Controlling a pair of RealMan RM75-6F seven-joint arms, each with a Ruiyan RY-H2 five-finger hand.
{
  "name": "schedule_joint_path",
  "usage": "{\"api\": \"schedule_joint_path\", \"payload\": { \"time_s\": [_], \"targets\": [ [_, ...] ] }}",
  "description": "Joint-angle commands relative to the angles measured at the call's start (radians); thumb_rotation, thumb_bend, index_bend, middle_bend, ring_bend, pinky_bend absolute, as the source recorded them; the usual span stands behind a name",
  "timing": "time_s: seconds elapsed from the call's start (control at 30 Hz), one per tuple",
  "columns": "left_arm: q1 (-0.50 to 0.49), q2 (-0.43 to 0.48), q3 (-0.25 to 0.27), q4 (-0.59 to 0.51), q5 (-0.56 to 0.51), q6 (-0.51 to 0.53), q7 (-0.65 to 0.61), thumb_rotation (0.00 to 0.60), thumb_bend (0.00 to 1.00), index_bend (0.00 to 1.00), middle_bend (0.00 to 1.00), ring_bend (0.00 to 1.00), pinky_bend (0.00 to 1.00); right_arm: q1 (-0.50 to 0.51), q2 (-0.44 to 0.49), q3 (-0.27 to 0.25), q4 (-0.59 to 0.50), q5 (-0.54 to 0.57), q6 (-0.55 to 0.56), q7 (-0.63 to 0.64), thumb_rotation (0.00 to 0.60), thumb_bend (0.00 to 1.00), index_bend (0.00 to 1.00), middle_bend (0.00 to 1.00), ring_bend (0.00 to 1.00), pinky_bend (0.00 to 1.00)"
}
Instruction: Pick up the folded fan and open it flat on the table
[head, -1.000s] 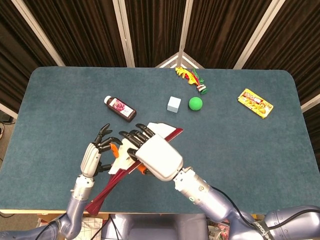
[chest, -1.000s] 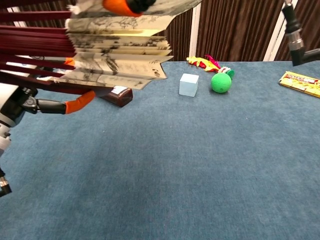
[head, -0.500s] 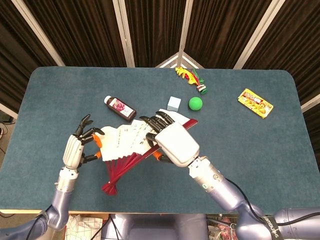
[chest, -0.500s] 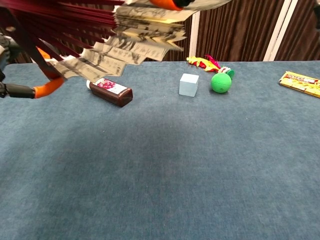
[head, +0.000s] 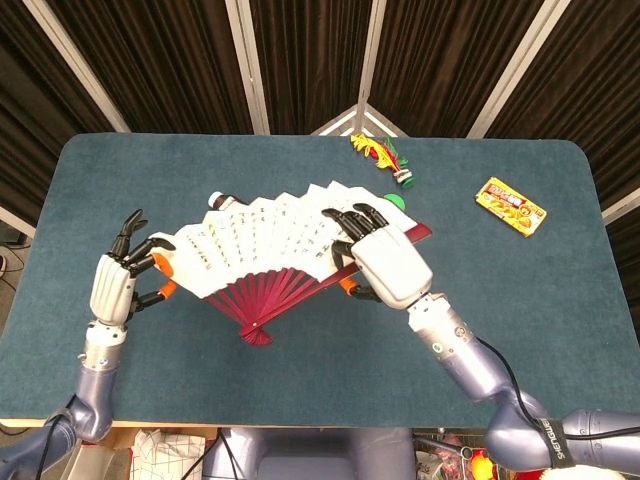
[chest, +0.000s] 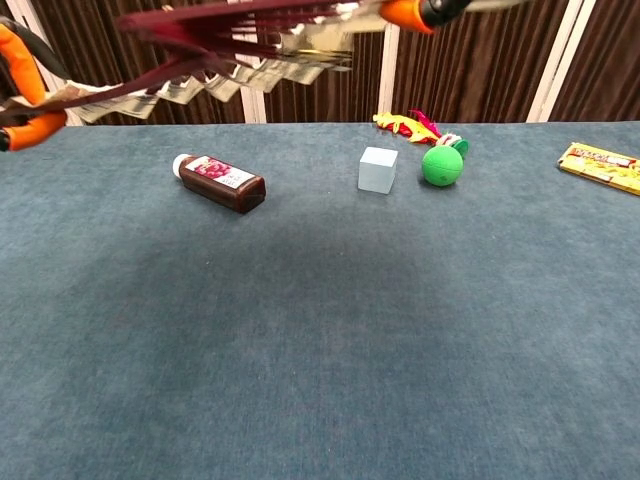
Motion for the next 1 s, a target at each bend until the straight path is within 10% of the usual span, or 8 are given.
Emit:
{"api": "schedule_joint_path", "payload": {
  "time_s": [0.03,0.7,1.0],
  "targets": [
    [-0.002,0.004,0.004,0.023,0.004,0.02,0.007,0.6,0.42,0.65,0.41,0.01,0.19,-0.009,-0.008,0.008,0.1,-0.004,-0.024,0.065,0.6,0.43,0.86,0.18,0.22,0.16],
    [-0.025,-0.083,0.044,0.253,0.009,0.093,0.069,0.6,0.42,0.65,0.41,0.01,0.19,-0.06,-0.117,-0.019,0.259,-0.032,0.0,0.089,0.6,0.43,0.86,0.18,0.22,0.16],
    [-0.033,-0.104,0.056,0.289,-0.005,0.089,0.072,0.6,0.42,0.65,0.41,0.01,0.19,-0.048,-0.104,-0.043,0.236,0.036,-0.085,0.009,0.6,0.29,0.2,0.09,0.12,0.09]
  ]
}}
